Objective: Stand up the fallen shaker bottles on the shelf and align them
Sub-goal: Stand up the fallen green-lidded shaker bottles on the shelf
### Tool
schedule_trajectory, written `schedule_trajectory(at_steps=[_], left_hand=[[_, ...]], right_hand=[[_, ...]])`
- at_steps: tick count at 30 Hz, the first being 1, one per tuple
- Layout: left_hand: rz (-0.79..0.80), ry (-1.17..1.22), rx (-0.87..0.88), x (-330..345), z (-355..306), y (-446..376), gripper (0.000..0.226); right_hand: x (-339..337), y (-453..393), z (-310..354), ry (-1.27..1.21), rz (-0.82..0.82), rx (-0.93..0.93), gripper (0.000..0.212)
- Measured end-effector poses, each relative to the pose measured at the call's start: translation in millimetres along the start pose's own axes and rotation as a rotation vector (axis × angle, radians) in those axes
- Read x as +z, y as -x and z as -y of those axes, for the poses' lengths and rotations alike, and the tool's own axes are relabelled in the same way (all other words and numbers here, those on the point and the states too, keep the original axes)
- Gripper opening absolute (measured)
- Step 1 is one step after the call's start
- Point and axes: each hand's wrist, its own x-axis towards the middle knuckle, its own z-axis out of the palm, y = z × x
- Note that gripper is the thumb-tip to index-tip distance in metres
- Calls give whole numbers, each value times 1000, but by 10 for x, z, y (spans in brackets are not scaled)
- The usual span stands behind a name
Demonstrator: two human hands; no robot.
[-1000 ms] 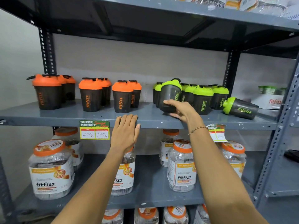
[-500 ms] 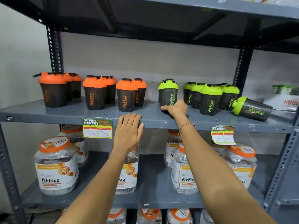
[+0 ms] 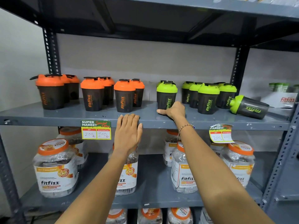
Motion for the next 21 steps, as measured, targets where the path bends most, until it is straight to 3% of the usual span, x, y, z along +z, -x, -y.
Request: schedule_trajectory(at_steps=[5, 10, 15, 21], left_hand=[[-78, 75, -79, -39, -161, -3, 36], [-27, 112, 18, 1, -765, -55, 37], [-2, 206, 57, 200, -1600, -183, 37], [38, 134, 65, 434, -2269, -335, 41]], right_hand=[[-175, 19, -159, -80, 6, -46, 56], [-579, -83, -491, -173, -85, -161, 22], [-1329, -368, -861, -200, -180, -221, 15], [-2300, -905, -1528, -90, -223, -273, 18]])
